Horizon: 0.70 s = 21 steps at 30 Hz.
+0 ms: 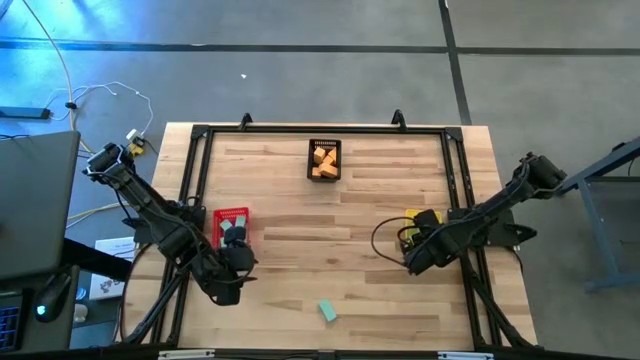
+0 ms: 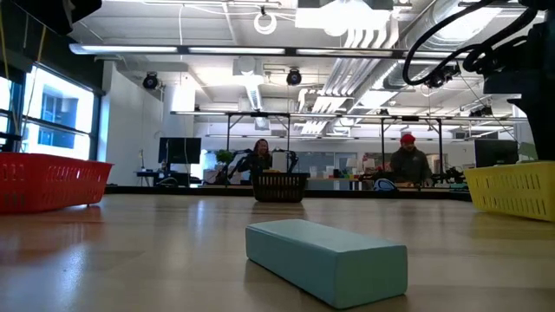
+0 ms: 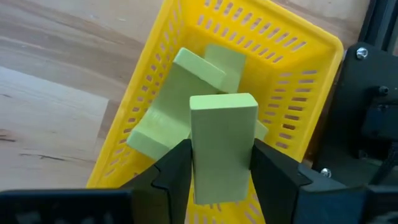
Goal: Sort & place blocks by color
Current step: Put the green block into the yellow bin, then put the blue block into the red bin
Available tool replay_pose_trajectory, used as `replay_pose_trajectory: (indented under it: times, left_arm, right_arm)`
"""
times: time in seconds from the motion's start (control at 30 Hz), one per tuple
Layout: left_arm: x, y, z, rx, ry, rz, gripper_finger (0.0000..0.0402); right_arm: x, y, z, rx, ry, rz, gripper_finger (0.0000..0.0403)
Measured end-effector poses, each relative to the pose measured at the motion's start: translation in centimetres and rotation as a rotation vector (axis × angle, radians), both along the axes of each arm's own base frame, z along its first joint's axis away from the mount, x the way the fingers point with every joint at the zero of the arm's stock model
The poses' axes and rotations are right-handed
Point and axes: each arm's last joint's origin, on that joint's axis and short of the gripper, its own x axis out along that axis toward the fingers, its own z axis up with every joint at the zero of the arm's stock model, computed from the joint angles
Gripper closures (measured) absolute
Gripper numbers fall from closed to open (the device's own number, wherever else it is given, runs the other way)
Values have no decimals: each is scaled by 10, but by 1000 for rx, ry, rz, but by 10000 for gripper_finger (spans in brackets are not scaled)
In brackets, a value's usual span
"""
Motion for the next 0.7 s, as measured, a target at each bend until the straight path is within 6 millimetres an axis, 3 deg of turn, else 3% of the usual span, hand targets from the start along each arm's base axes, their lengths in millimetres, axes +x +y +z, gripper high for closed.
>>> replay_pose_trajectory:
  times: [0.37, 0.7]
  left_arm:
    - [-1, -1, 0, -6, 0, 2, 213]
    - [-1, -1, 0, -5, 0, 1, 213]
  right_arm:
    - [1, -1, 7, 0, 33, 46, 260]
    - [-1, -2, 8, 26, 89, 58, 212]
